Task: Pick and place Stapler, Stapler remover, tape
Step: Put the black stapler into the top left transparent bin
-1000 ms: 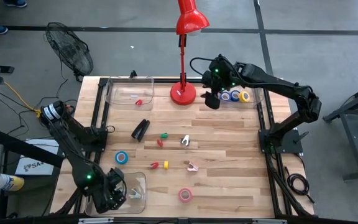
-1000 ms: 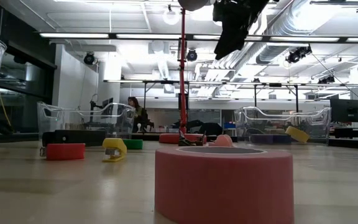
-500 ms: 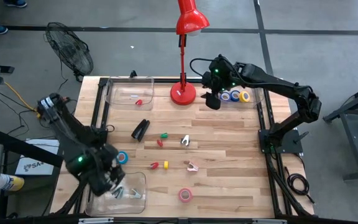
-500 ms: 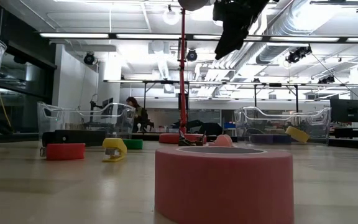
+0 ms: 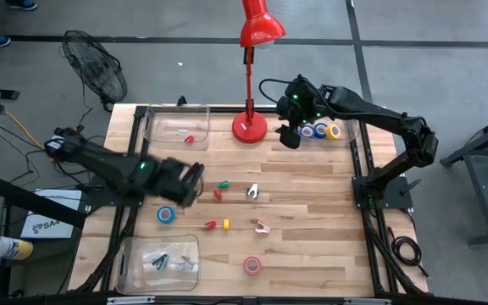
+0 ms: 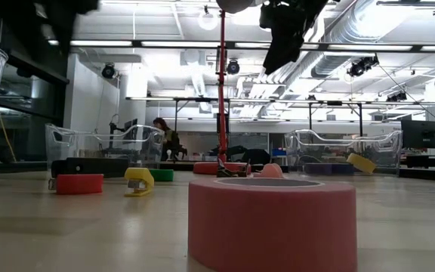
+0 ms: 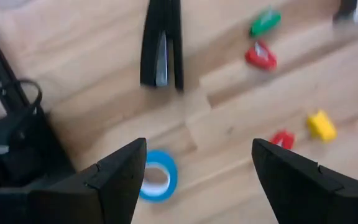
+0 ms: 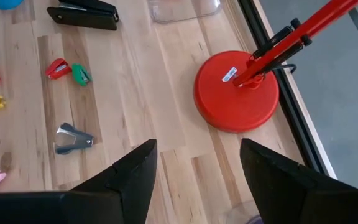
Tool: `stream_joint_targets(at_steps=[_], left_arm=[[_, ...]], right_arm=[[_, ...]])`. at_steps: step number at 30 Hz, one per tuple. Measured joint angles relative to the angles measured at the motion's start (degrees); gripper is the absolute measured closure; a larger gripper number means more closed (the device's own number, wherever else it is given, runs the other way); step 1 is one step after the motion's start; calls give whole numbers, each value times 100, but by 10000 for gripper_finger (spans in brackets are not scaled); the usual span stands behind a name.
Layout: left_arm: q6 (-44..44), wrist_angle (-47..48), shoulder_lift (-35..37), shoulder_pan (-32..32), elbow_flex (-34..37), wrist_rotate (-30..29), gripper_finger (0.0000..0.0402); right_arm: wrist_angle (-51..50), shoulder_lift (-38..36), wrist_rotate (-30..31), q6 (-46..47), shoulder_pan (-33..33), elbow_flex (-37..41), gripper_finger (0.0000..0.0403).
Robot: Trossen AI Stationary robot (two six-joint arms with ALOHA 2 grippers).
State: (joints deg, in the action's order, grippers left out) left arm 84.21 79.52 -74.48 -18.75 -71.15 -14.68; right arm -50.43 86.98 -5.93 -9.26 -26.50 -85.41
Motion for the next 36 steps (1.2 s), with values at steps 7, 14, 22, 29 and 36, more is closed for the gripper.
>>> stream_joint_targets(at_steps=[7, 14, 22, 29, 36], left_arm=[[-1100, -376, -149, 1325, 1, 2, 114], [-2367, -940, -855, 2198, -1, 394, 83], [-2720, -970, -1768, 2892, 1, 706, 48], [-3288, -1080, -2343, 3153, -1, 969, 46], [-3341, -1284, -2490, 3227, 398, 1041, 46]], right_arm=[[-46, 0, 0, -179, -8, 0, 181], [-112, 0, 0, -495, -13, 0, 181], [-120, 0, 1, -799, -13, 0, 181], [-136, 0, 0, -926, -13, 0, 181], [-274, 0, -38, -928, -13, 0, 181]])
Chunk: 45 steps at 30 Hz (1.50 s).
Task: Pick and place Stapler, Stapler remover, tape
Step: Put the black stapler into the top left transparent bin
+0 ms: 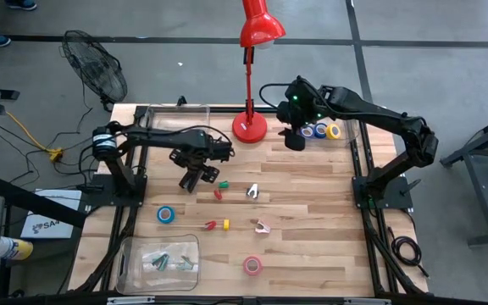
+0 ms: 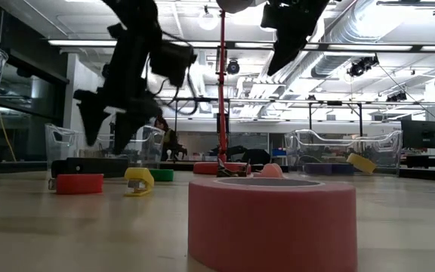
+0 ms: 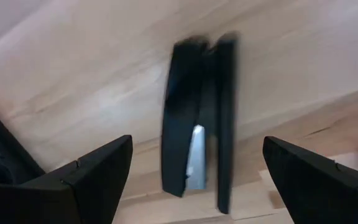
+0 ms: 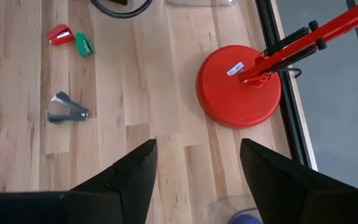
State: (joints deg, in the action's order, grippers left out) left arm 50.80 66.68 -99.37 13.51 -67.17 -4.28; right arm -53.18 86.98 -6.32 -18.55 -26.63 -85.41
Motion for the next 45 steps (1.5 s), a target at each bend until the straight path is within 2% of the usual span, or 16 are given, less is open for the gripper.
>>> stream_joint_targets(at_steps=[10, 17, 21, 31, 39, 42, 45], left_arm=[[-306, -1161, 7, 165, 829, 553, 46], [-402, -1563, 44, 162, 1214, 965, 51], [-421, -1615, 37, 160, 1245, 1012, 83], [-453, -1605, 22, 149, 1260, 1143, 210], [-416, -1417, 280, 141, 1232, 1254, 215], [-404, -1444, 557, 138, 987, 1255, 215], [-393, -953, 787, 141, 731, 1135, 215]], right_arm=[[-39, 0, -7, -103, 0, 0, 181], [-45, 0, -7, -98, 0, 0, 181], [-44, 0, -7, -92, 0, 0, 181], [-30, 0, -7, -88, 0, 0, 181], [-21, 0, -7, -98, 0, 0, 181], [-15, 0, -10, -101, 0, 0, 181], [-12, 0, -7, -111, 0, 0, 181]])
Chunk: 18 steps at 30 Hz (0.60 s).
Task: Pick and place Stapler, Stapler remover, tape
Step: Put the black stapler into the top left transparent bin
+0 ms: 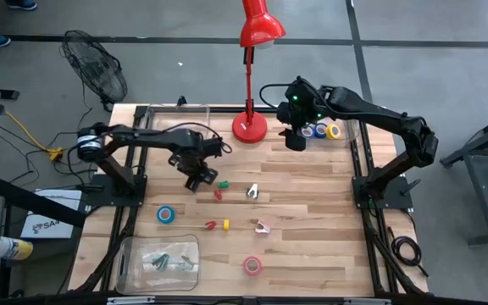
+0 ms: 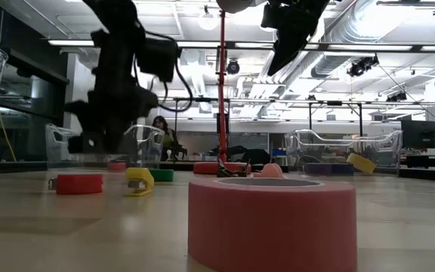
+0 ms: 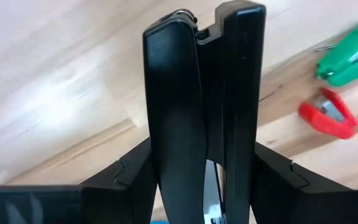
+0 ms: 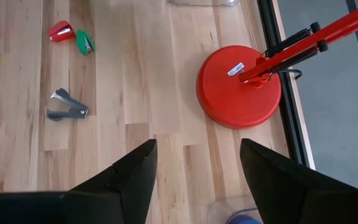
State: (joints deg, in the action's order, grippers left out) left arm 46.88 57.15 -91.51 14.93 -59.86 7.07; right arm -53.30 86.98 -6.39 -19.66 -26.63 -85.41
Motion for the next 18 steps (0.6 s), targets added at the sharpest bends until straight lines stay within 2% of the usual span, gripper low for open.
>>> stream_joint_targets(at_steps=[2, 8, 13, 18], left_arm=[[6, 204, 119, 1, -264, -98, 215], [30, 927, 313, 173, -1219, -923, 213], [-163, 1311, 319, 630, -1889, -1492, 213], [-749, 1471, 319, 1335, -2187, -1684, 212]], right_arm=[[1, 0, 0, -34, 0, 0, 181], [113, 0, 0, -100, 0, 0, 181], [131, 0, 0, -141, 0, 0, 181], [130, 0, 0, -142, 0, 0, 181]])
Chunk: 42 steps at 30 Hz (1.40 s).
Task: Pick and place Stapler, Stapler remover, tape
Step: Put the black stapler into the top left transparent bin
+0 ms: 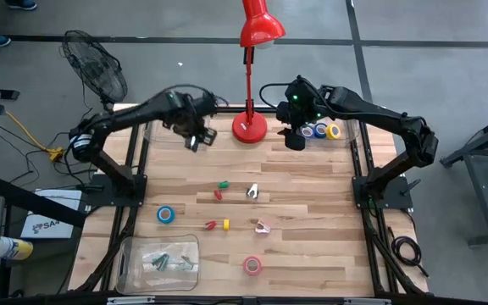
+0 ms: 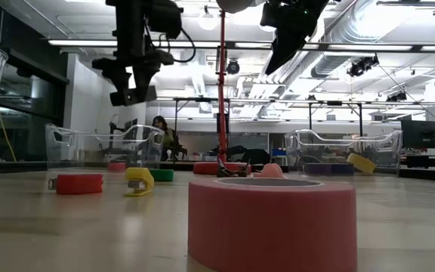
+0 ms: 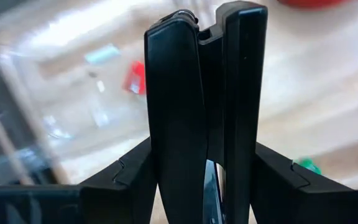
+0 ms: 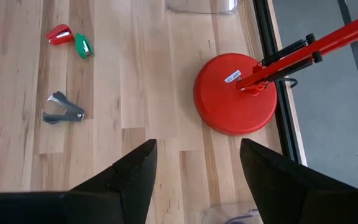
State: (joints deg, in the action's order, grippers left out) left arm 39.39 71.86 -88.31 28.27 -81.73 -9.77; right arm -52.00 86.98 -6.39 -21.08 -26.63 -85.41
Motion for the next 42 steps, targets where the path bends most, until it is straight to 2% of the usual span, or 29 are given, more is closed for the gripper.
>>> stream_joint_targets(at_steps=[5, 9, 15, 22, 30, 42], left_arm=[[-536, 77, 4, 836, -16, 6, 212], [-572, 268, -90, 1409, -15, -23, 212], [-552, 266, -397, 1909, -14, -81, 212], [-459, 277, -951, 1939, -14, -411, 212], [-478, 277, -1455, 1937, -16, -496, 212], [-572, 354, -1753, 1936, -16, -449, 212]], right_arm=[[-1, 0, 0, 0, 0, 0, 181], [-3, 0, 0, 0, 0, 0, 181], [-3, 0, 0, 0, 0, 0, 181], [-3, 0, 0, 7, 0, 0, 181], [-5, 0, 1, 20, 0, 0, 181], [-5, 0, 1, 8, -2, 0, 181]])
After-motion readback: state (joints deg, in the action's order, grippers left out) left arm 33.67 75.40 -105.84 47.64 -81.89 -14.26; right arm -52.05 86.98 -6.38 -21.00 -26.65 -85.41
